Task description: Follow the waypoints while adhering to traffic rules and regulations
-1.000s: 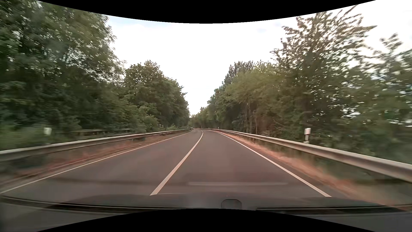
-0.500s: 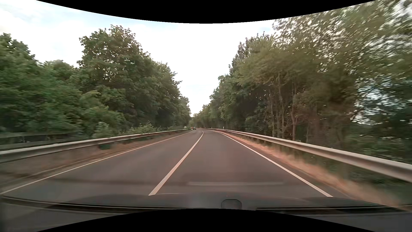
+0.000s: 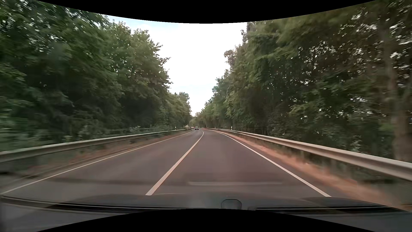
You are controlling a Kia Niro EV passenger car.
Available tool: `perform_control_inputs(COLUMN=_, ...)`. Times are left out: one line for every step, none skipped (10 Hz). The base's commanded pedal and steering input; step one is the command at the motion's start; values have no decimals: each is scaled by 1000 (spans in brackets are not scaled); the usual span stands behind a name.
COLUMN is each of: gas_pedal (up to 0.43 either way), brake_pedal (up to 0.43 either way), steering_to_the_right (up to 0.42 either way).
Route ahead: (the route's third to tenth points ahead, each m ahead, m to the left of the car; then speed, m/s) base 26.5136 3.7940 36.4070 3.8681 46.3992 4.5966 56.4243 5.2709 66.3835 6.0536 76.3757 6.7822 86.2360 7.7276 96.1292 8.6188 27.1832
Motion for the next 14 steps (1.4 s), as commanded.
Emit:
perform_control_inputs(gas_pedal=240, brake_pedal=0, steering_to_the_right=-9)
perform_control_inputs(gas_pedal=240, brake_pedal=0, steering_to_the_right=-9)
perform_control_inputs(gas_pedal=240, brake_pedal=0, steering_to_the_right=-9)
perform_control_inputs(gas_pedal=240, brake_pedal=0, steering_to_the_right=-9)
perform_control_inputs(gas_pedal=240, brake_pedal=0, steering_to_the_right=-9)
perform_control_inputs(gas_pedal=240, brake_pedal=0, steering_to_the_right=-10)
perform_control_inputs(gas_pedal=240, brake_pedal=0, steering_to_the_right=-10)
perform_control_inputs(gas_pedal=240, brake_pedal=0, steering_to_the_right=-11)
perform_control_inputs(gas_pedal=240, brake_pedal=0, steering_to_the_right=-11)
perform_control_inputs(gas_pedal=240, brake_pedal=0, steering_to_the_right=-11)
perform_control_inputs(gas_pedal=240, brake_pedal=0, steering_to_the_right=-11)
perform_control_inputs(gas_pedal=240, brake_pedal=0, steering_to_the_right=-11)
perform_control_inputs(gas_pedal=228, brake_pedal=0, steering_to_the_right=-11)
perform_control_inputs(gas_pedal=220, brake_pedal=0, steering_to_the_right=-11)
